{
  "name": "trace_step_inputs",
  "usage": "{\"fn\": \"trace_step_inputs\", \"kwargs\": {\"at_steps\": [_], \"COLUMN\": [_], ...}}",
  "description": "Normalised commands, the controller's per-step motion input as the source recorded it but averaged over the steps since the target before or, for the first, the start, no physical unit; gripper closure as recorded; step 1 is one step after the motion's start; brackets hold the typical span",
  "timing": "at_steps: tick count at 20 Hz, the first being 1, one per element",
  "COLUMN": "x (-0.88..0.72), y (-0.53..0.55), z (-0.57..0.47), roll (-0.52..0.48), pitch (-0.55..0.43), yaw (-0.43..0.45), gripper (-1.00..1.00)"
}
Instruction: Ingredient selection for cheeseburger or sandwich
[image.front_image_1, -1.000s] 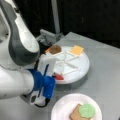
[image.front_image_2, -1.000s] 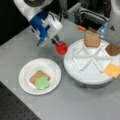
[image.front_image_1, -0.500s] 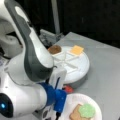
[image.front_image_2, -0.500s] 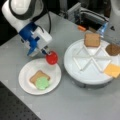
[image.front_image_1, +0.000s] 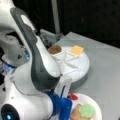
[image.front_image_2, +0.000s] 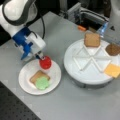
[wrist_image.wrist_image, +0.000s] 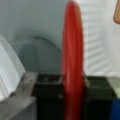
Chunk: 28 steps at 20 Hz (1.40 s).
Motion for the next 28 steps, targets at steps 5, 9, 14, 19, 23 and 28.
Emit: {"fn": "trace_step_inputs", "kwargs": {"at_steps": [5, 9, 14, 19, 23, 28], "x": [0.51, 0.48, 0.46, 0.41, 0.33, 0.24], "y": [-0.14, -0.14, -0.16, -0.13, -0.03, 0.08], "z": [-0.05, 0.05, 0.11, 0.11, 0.04, 0.00], "roll": [0.036, -0.048, -0.132, -0.191, -0.293, -0.333], "pitch": [0.058, 0.079, 0.099, 0.132, 0.152, 0.182], "yaw": [0.147, 0.139, 0.122, 0.129, 0.138, 0.158], "gripper": [1.00, 1.00, 1.00, 1.00, 1.00, 1.00]}}
